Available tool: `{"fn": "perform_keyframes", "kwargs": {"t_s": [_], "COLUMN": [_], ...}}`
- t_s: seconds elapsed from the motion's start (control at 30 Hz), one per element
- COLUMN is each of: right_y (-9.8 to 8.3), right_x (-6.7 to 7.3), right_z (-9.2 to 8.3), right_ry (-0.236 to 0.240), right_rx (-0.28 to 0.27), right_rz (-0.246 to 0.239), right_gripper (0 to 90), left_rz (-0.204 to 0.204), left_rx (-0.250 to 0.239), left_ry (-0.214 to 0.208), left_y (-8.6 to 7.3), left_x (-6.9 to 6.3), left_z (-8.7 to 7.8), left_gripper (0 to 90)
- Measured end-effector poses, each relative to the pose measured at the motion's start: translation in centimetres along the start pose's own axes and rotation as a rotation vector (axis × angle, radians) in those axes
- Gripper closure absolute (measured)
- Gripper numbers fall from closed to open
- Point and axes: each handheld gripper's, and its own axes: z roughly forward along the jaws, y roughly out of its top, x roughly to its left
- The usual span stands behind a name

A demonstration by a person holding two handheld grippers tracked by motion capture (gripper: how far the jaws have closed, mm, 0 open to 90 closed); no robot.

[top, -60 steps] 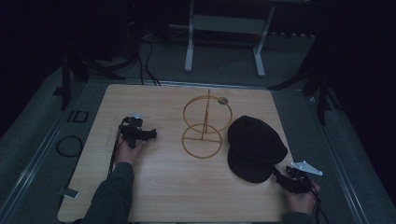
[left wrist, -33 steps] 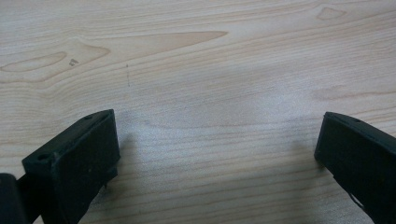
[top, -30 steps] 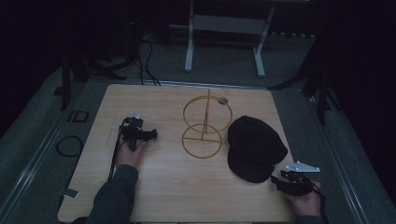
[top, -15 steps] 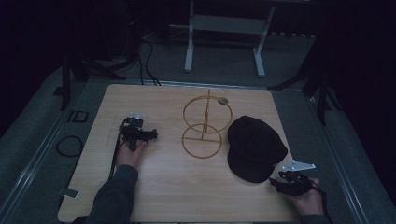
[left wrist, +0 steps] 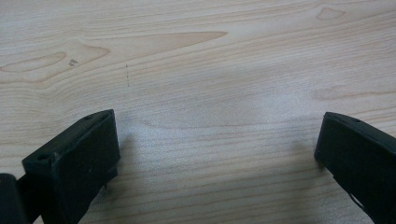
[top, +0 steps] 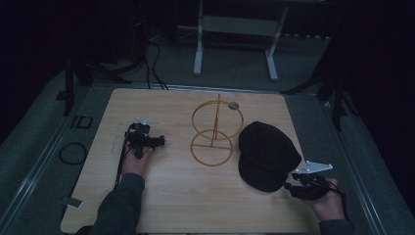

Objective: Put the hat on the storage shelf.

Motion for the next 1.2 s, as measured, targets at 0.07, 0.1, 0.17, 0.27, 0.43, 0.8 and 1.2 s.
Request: {"fn": "perform_keyframes", "kwargs": {"t_s": [0.07,0.1,0.17,0.27,0.43,0.8,1.2], "right_y": [0.5,0.7,1.2,1.9,2.8,4.8,6.9], "right_x": [-0.1,-0.1,-0.2,-0.1,0.0,0.8,1.3], "right_z": [-0.2,-0.3,-0.6,-0.9,-0.9,-1.0,-0.3], "right_ry": [0.002,0.001,0.004,0.015,0.024,0.031,0.04], "right_rx": [0.003,0.003,0.002,0.006,0.022,0.024,0.028], "right_rz": [-0.007,-0.014,-0.024,-0.041,-0.063,-0.131,-0.176], "right_gripper": [47.9,47.8,47.8,47.1,46.4,45.1,42.7], "left_rz": [0.0,0.0,0.0,0.0,0.0,0.0,0.0], "left_rx": [0.0,0.0,0.0,0.0,0.001,0.001,0.001], "left_ry": [0.0,0.0,0.0,0.0,0.0,0.0,0.0], "left_y": [0.0,0.0,0.0,0.0,0.0,0.0,0.0], "left_x": [0.0,0.0,0.0,0.0,0.0,0.0,0.0], "left_z": [0.0,0.0,0.0,0.0,0.0,0.0,0.0], "left_gripper": [0.0,0.0,0.0,0.0,0.0,0.0,0.0]}}
